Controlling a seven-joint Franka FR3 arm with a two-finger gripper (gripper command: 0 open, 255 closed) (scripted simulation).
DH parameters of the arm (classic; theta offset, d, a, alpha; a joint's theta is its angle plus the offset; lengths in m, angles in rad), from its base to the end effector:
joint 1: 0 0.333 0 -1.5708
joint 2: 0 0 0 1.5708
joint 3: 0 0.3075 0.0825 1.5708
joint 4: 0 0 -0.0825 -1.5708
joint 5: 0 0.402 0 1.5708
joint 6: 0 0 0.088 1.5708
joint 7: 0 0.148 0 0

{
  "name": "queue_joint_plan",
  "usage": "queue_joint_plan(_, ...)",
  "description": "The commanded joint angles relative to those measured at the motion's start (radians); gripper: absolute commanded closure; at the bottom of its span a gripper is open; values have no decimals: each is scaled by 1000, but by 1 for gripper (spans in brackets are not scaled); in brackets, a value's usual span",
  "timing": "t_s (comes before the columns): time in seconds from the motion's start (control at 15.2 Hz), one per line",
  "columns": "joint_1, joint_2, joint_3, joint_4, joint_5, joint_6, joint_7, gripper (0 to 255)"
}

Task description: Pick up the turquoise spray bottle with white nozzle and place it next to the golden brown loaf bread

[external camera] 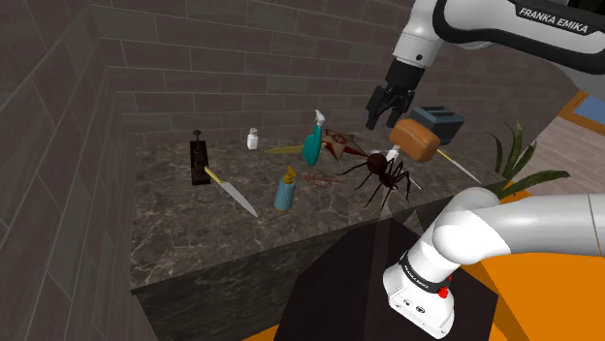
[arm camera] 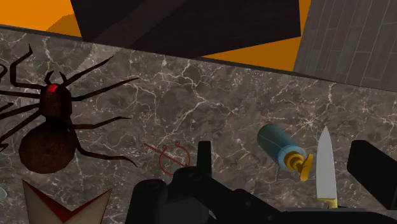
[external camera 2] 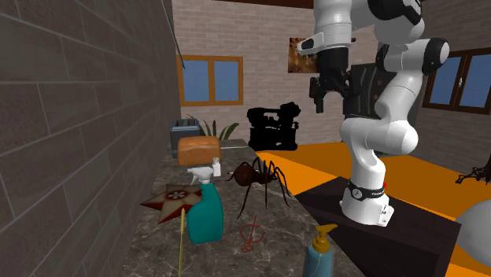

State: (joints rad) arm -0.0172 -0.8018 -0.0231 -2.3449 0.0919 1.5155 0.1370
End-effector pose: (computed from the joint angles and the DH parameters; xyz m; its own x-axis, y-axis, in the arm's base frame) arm 0.3200 -0.0002 0.5502 0.9857 -0.1632 -0.0419 -0.1667 -0.9806 -0.1035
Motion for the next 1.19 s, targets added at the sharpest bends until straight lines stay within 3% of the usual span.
queue_joint_plan(0.0,0,0,0,0,0,0,0,0)
queue_joint_plan(0.53,-27,256,-47,64,-51,195,-57,0)
queue_joint_plan(1.12,-51,571,-97,231,-77,352,-111,0)
